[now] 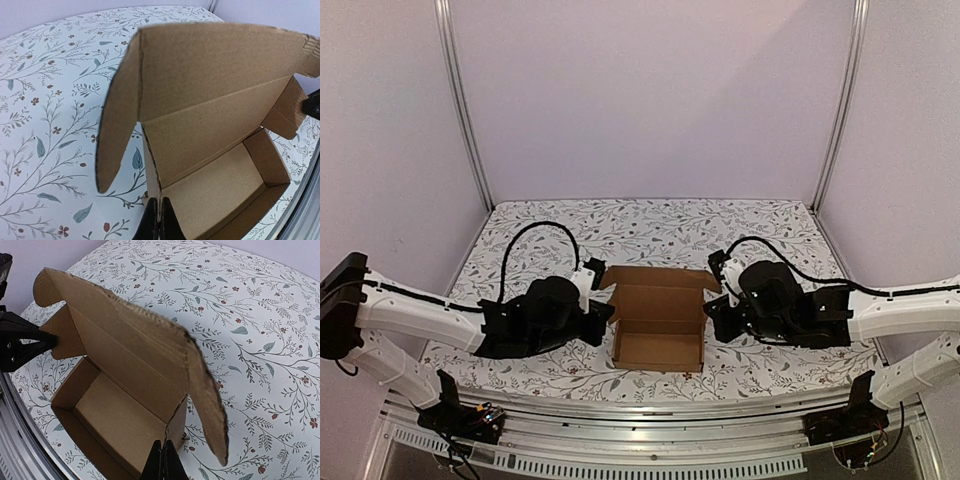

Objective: Fold the paper box

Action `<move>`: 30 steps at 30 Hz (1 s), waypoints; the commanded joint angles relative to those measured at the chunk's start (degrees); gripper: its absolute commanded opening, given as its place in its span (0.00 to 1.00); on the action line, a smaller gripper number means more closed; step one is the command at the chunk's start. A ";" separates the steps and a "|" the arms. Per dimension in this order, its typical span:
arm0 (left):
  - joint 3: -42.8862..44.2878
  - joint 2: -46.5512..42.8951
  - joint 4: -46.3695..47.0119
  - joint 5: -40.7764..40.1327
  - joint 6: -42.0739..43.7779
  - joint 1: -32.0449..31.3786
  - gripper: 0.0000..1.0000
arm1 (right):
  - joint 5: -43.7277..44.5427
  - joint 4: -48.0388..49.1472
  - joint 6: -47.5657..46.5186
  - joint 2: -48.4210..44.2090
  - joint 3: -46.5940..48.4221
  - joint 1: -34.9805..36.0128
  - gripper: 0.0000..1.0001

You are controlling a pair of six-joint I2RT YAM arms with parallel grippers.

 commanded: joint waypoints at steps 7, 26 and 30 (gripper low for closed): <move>2.80 3.61 -0.74 -13.39 -4.89 -9.95 0.00 | 13.58 4.75 4.04 4.58 0.20 7.04 0.00; 6.96 9.44 -7.92 -30.75 -13.39 -21.93 0.00 | 20.97 1.78 8.71 3.48 -5.42 14.71 0.00; 7.90 10.19 -11.41 -33.42 -16.94 -23.44 0.00 | 22.58 -0.81 10.75 2.60 -6.00 16.12 0.00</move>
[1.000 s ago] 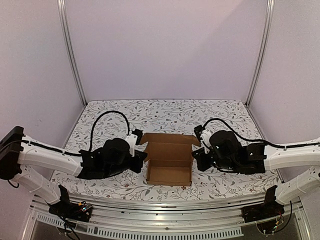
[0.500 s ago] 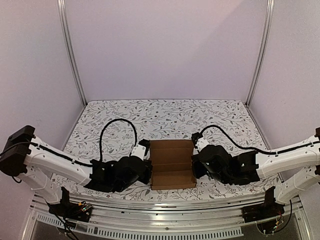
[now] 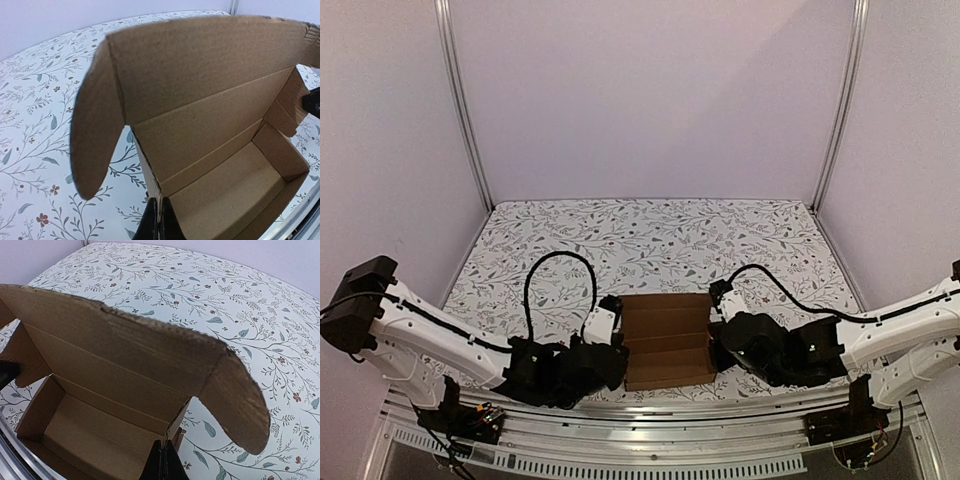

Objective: Fold the paper box

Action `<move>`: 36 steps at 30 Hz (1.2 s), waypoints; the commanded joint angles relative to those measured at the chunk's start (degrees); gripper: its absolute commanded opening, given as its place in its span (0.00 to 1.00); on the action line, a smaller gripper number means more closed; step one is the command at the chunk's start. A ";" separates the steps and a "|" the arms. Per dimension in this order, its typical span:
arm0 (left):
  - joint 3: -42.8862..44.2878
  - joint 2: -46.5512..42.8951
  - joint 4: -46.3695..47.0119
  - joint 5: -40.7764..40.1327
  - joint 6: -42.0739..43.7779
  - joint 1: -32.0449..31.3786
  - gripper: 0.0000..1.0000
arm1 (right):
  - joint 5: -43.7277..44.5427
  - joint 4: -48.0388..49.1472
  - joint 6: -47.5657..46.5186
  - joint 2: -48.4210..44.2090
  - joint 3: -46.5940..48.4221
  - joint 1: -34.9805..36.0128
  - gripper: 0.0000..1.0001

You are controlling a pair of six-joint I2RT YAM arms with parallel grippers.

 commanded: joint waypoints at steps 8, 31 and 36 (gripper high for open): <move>7.04 4.32 -11.54 -5.38 -10.81 -4.29 0.00 | 1.93 -6.08 6.88 -1.34 -2.50 4.60 0.00; 5.02 1.01 -18.62 -7.91 -18.75 -9.81 0.25 | 5.13 -11.44 15.68 -1.83 -3.37 7.95 0.00; 3.29 -3.17 -16.30 -5.56 -16.56 -10.42 0.38 | 4.90 -11.52 16.11 -1.68 -3.54 8.03 0.00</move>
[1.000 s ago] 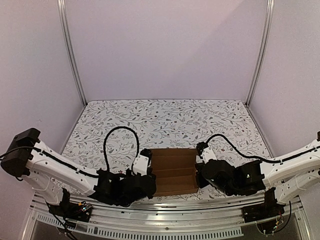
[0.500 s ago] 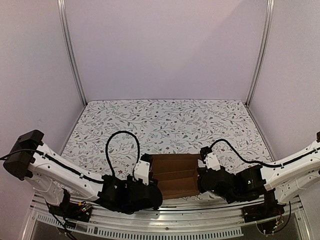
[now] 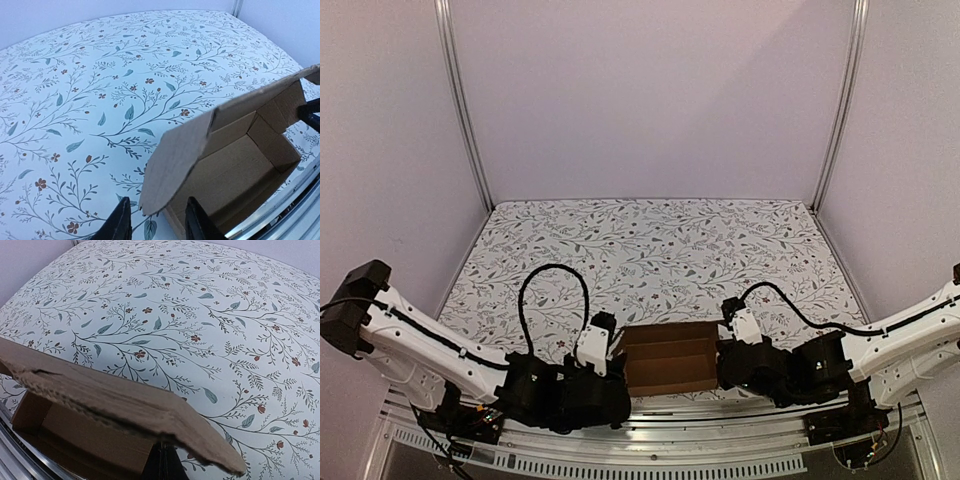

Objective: Fold the paper box

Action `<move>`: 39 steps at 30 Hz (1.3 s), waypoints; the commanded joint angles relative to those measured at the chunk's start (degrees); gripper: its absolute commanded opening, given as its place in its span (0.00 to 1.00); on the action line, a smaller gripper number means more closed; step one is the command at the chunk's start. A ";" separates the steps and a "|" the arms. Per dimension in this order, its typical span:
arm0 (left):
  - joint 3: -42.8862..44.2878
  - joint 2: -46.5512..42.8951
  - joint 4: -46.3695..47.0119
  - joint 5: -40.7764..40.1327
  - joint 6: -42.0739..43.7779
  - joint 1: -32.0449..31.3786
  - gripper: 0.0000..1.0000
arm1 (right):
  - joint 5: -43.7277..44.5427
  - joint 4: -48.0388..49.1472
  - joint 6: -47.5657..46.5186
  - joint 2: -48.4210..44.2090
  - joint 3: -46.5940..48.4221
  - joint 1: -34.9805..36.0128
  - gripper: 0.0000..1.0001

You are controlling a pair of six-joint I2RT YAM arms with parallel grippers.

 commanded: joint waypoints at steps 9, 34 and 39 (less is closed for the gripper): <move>-7.11 -12.85 6.64 5.15 4.85 -1.46 0.45 | -2.03 -3.62 2.47 0.93 -1.19 1.03 0.00; -15.20 -17.73 13.66 19.52 4.22 10.66 0.23 | -2.51 -4.38 1.81 -1.84 1.68 1.22 0.00; -14.42 -15.37 17.12 25.32 6.84 11.14 0.15 | -2.01 -4.69 2.14 -1.91 2.29 1.21 0.00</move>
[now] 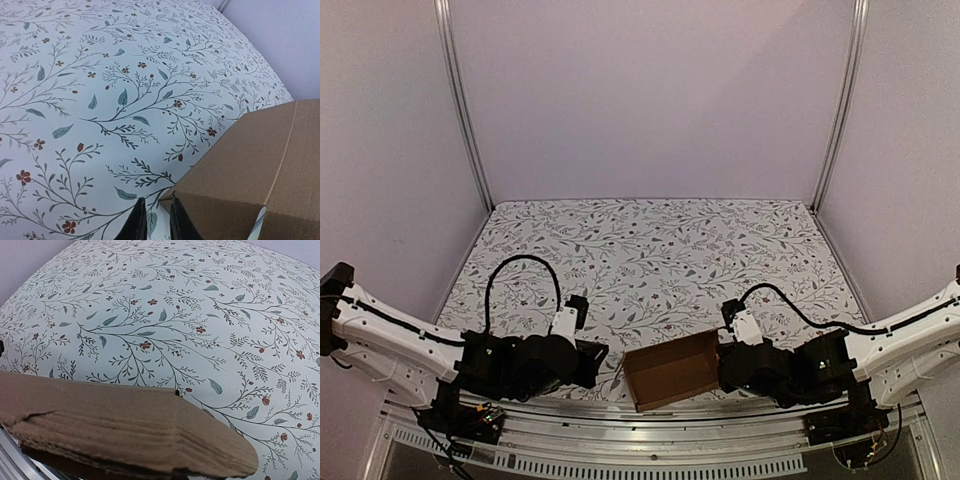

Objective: Fold the paper box

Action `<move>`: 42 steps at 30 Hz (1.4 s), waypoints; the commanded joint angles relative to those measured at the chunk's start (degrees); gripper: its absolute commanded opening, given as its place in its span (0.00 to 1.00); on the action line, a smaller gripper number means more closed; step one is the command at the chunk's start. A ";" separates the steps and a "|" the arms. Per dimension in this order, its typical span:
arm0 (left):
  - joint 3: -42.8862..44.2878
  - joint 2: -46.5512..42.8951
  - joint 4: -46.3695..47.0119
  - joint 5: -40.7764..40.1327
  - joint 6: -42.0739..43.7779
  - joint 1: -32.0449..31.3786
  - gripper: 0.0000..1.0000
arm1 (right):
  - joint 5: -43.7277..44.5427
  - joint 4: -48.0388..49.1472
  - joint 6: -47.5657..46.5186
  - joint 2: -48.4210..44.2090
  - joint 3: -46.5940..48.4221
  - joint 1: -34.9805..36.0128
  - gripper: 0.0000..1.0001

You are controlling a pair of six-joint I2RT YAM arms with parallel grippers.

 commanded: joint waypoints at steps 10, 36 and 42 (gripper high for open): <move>0.60 4.87 4.84 15.93 1.92 0.70 0.00 | 0.96 -1.65 1.68 1.57 2.75 0.44 0.00; 1.42 7.09 9.55 18.48 1.03 0.78 0.00 | 0.94 -1.75 2.29 2.42 3.80 2.19 0.00; 0.17 6.25 11.14 18.98 0.20 1.14 0.00 | 0.46 -1.92 1.29 1.86 4.97 2.19 0.00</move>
